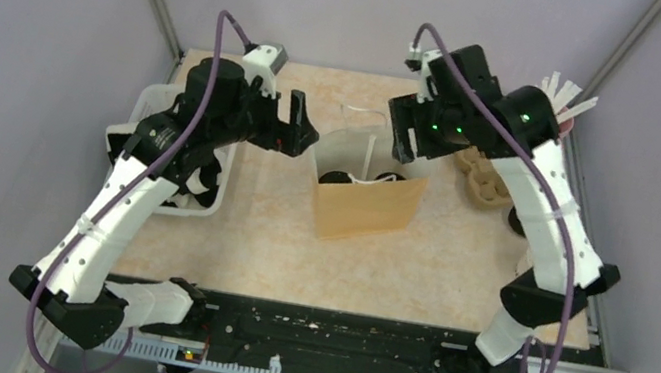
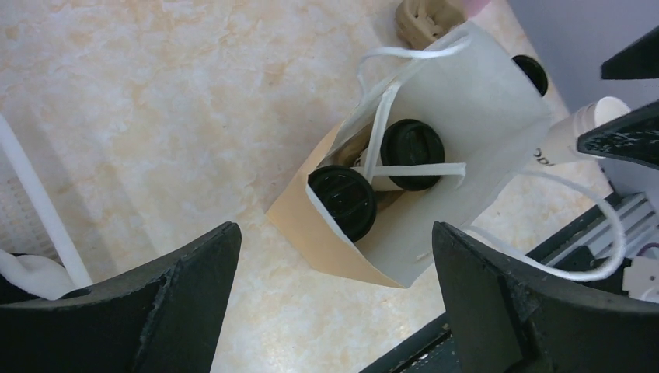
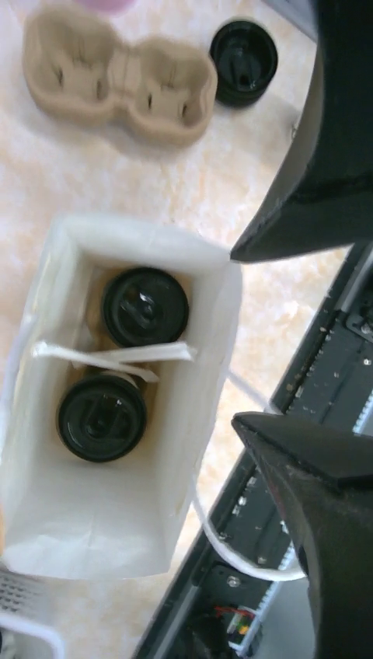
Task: Pack the takeout coffee
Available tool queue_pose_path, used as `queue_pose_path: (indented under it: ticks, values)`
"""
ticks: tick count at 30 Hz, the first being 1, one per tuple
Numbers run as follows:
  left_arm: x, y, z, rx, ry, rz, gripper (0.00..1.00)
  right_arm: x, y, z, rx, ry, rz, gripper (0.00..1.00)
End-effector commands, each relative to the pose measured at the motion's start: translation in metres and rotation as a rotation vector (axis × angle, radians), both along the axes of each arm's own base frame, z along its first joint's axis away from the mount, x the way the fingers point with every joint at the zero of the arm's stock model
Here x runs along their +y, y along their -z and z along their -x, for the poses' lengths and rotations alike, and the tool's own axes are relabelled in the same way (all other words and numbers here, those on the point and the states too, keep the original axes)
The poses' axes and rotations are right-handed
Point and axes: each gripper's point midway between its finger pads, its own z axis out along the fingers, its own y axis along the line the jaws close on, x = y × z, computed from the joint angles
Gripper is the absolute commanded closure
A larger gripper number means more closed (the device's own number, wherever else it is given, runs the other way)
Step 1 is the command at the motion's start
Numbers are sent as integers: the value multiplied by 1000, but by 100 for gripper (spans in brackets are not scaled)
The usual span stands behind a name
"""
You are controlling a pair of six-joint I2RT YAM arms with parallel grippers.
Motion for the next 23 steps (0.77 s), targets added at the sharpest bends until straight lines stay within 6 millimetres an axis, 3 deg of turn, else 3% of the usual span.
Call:
queue_pose_path:
  ticks: [1,2,3,8,13,19,23]
  values:
    - [2,-58,5,-70,-37,113,1,-56,-70,19,-242,211,-113,12]
    - [3,-68,7,-86,-37,128,1,-66,-77,24,-275,245,-137,3]
    - [3,-77,9,-102,-36,141,1,-75,-84,29,-307,275,-168,1]
    - [15,-109,19,-193,-63,178,1,-115,-103,52,-425,442,-338,1]
    - [26,-124,34,-243,-83,210,1,-155,-104,78,-447,569,-384,1]
    - [38,-141,47,-274,-116,236,1,-176,-135,101,-548,559,-520,1]
    - [39,-143,50,-260,-126,256,1,-176,-132,107,-519,540,-501,1]
